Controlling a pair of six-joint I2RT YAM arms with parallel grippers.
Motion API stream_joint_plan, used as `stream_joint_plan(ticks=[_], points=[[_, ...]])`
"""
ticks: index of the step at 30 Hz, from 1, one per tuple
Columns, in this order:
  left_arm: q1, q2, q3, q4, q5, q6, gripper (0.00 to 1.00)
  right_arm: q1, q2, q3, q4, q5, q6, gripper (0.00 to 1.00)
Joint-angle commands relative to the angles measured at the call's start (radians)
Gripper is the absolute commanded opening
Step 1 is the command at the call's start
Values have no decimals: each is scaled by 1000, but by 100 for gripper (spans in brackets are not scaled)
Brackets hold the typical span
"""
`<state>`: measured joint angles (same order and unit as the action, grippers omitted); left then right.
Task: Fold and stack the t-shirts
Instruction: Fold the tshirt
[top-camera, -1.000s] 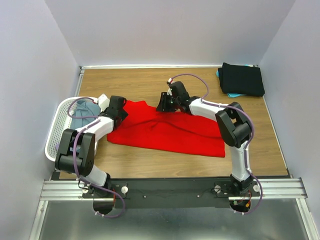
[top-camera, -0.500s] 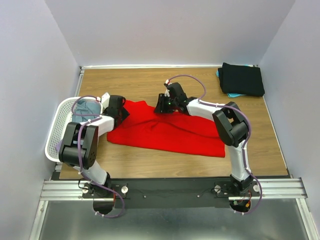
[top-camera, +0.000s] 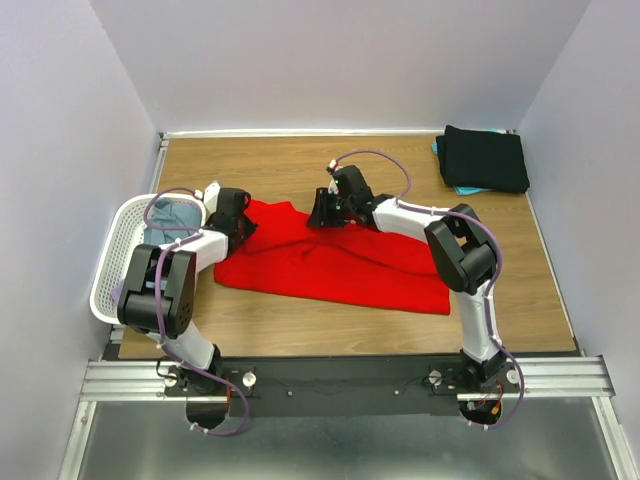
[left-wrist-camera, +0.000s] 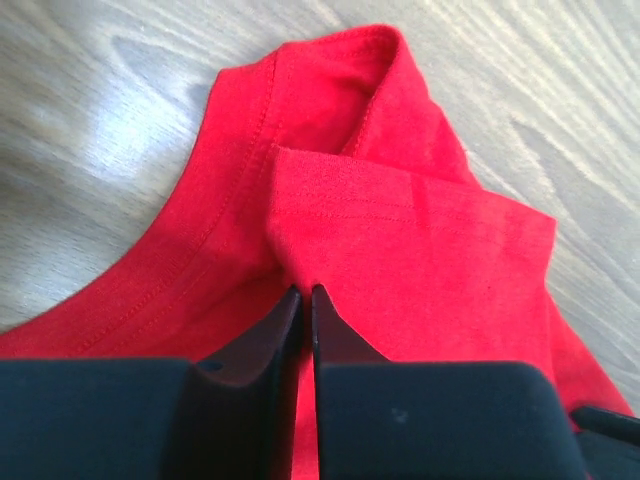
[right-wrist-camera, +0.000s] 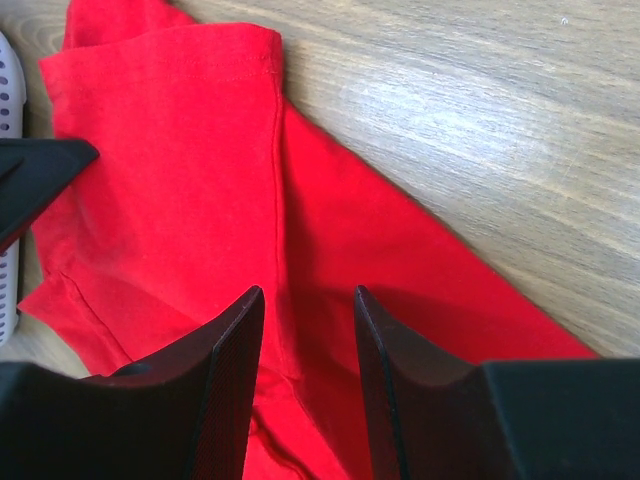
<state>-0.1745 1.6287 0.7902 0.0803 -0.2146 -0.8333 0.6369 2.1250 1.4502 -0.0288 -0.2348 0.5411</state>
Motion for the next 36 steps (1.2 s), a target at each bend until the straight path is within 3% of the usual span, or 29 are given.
stream_joint_plan(ticks=[1, 2, 4, 20, 36], points=[[9, -49, 30, 10, 7, 30, 11, 15, 12, 10, 6, -28, -18, 48], [10, -53, 32, 9, 6, 33, 4, 15, 12, 9, 6, -29, -18, 48], [10, -72, 35, 3, 6, 40, 0, 18, 4, 1, 7, -29, -18, 48], [10, -191, 26, -31, 21, 76, 0, 38, -80, -112, 20, -17, -7, 48], [10, -204, -25, -5, 24, 86, 0, 75, -149, -206, 96, -1, 19, 45]])
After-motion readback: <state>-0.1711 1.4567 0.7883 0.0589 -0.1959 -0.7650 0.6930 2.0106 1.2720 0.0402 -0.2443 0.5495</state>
